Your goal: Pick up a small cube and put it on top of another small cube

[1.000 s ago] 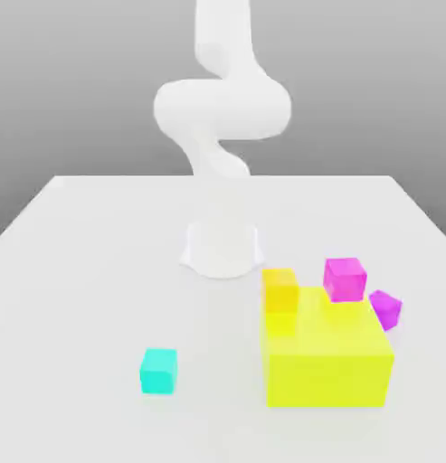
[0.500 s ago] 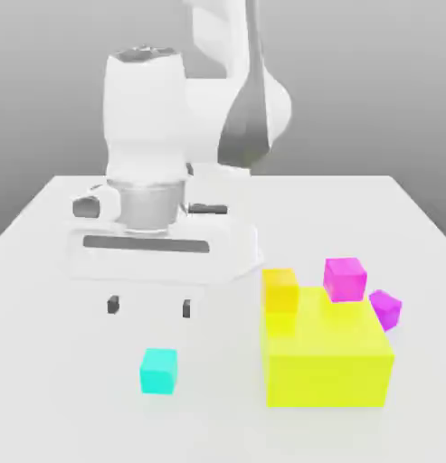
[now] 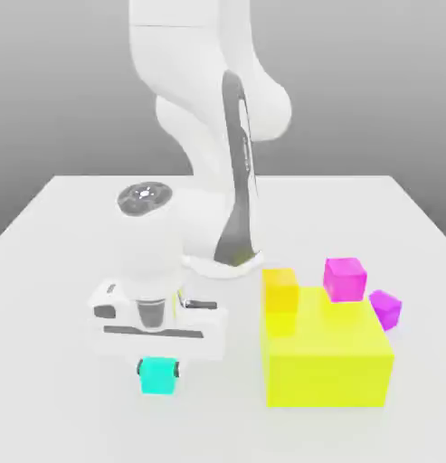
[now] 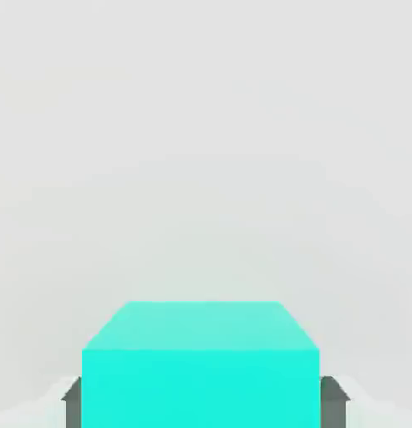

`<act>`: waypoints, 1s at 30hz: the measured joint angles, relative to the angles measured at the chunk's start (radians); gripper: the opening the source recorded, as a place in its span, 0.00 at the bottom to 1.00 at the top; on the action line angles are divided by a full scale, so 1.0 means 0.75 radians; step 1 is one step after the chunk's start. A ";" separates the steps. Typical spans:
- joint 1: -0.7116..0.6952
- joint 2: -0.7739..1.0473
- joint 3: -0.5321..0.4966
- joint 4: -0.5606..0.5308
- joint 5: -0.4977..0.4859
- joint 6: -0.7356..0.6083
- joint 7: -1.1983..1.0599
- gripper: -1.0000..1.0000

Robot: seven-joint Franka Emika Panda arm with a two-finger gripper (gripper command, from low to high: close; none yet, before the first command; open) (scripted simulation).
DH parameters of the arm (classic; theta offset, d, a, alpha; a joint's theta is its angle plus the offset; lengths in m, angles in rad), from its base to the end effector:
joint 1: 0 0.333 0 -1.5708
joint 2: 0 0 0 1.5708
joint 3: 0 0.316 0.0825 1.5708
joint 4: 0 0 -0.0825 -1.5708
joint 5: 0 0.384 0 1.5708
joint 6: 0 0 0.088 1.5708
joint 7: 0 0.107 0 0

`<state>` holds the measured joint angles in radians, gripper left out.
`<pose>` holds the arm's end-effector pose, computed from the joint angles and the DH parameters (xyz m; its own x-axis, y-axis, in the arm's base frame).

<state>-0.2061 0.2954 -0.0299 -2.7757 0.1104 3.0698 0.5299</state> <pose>0.3551 -0.0958 0.1270 0.6412 -0.7674 -0.0001 -0.7674 -0.6412 0.0011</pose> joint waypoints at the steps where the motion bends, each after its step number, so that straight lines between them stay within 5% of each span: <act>1: -0.005 0.012 0.006 0.002 0.002 0.010 -0.002 0.00; 9: 0.055 -0.314 -0.078 -0.060 -0.116 -0.253 0.085 0.00; 30: 0.539 -1.264 0.171 -0.228 -0.030 -1.035 -0.133 0.00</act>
<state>0.1985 -0.6529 0.0987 -2.9468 0.0881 2.2936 0.4300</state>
